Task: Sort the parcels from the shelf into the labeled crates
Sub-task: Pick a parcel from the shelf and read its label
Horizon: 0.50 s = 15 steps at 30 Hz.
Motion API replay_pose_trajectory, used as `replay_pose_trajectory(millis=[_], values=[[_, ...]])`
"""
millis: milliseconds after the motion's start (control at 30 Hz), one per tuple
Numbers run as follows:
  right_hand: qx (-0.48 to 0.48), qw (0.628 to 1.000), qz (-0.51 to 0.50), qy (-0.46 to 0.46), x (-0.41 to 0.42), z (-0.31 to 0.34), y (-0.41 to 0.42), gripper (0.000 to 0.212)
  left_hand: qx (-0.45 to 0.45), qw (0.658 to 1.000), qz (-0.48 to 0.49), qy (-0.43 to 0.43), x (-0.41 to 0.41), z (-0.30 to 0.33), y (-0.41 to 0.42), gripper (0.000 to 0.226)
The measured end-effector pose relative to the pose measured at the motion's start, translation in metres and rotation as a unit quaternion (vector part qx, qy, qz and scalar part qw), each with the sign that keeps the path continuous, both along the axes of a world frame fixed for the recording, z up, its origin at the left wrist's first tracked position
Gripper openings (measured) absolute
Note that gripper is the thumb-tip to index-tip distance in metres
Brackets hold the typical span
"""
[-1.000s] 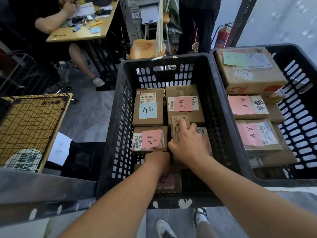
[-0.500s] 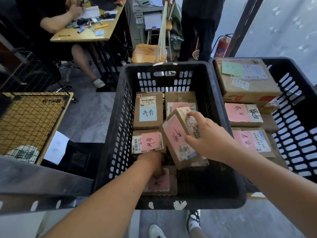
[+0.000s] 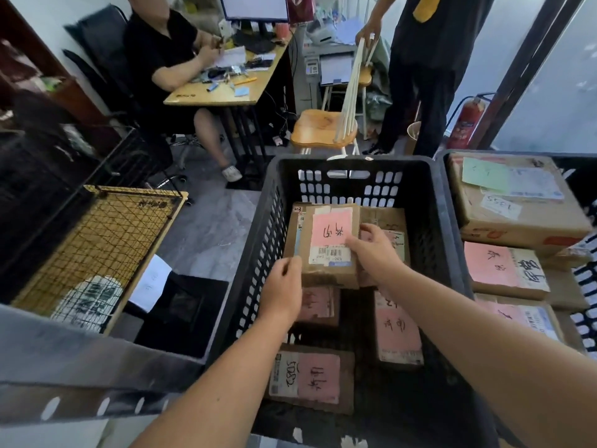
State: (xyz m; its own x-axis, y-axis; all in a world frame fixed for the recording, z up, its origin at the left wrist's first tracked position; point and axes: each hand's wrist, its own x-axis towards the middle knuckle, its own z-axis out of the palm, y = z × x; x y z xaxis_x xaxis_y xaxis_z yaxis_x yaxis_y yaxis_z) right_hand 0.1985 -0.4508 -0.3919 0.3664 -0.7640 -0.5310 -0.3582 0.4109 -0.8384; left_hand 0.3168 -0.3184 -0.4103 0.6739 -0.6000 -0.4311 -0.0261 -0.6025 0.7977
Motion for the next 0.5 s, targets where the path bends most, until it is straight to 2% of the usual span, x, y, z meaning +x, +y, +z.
replay_pose_trajectory(millis=[33,133,267,400,500], values=[[-0.004,1.0,-0.001,-0.002,0.006,-0.004,-0.004,0.053,-0.009,1.0,-0.011,-0.025,0.001,-0.002,-0.003,0.037],[-0.051,0.999,0.008,0.004,0.025,-0.014,-0.015,0.058,-0.014,0.998,-0.004,-0.069,0.005,0.001,-0.018,0.044],[-0.162,0.983,0.059,0.063,0.047,-0.02,-0.025,0.056,-0.028,0.998,0.038,-0.048,0.018,-0.006,-0.048,0.042],[-0.157,0.979,0.101,0.079,0.065,-0.031,-0.035,0.049,0.003,0.996,0.083,-0.041,0.03,-0.019,-0.071,0.044],[-0.14,0.982,0.101,0.074,0.073,-0.039,-0.037,0.045,0.01,0.994,0.097,-0.041,0.028,-0.027,-0.077,0.058]])
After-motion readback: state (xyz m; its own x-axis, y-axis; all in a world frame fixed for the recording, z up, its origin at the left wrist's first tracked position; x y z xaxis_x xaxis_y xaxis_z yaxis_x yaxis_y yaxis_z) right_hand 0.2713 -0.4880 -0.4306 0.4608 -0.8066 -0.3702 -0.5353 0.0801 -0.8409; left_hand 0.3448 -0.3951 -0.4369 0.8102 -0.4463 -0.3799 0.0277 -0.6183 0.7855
